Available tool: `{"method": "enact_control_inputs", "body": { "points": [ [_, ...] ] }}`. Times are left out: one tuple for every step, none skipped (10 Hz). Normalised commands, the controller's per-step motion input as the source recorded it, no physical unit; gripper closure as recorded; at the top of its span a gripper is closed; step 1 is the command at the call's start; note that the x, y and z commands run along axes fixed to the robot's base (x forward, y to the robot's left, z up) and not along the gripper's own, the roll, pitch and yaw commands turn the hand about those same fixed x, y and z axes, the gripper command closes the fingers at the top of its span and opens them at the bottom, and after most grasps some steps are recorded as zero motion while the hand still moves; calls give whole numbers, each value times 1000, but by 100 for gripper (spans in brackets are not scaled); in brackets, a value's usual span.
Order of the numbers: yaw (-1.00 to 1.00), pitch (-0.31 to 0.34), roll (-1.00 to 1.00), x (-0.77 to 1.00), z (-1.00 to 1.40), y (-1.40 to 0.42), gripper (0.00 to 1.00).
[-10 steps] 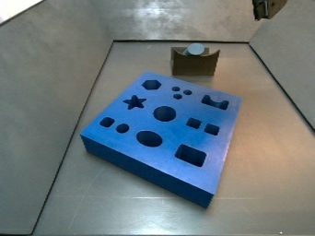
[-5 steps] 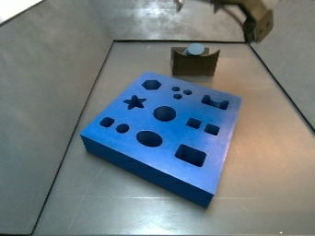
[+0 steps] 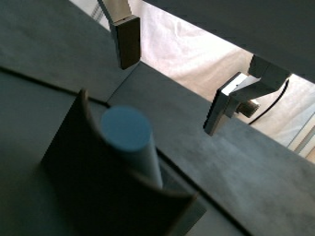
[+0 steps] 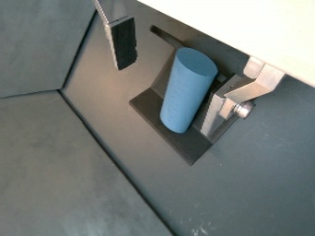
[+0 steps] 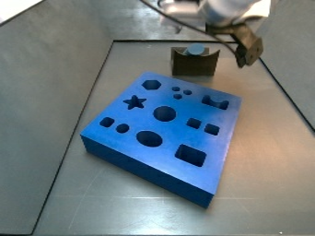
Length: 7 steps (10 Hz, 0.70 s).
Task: Pick up the oval object. Move up. Place the oval object on the fixture. Regrasp the oval object. Move to above the board. Insert the oval object.
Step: Regrasp the oval object.
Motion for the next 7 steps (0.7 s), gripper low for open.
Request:
{"method": "enact_control_inputs", "body": {
  "points": [
    [-1, -34, 59, 127, -999, 13, 0],
    [-2, -22, 59, 112, -853, 7, 0],
    [-2, -8, 59, 100, -710, 4, 0],
    [6, 6, 57, 90, -526, 1, 0],
    [14, 12, 55, 83, -394, -1, 0],
    [25, 13, 53, 79, -261, -3, 0],
    [27, 25, 49, 35, -184, -19, 0]
  ]
}}
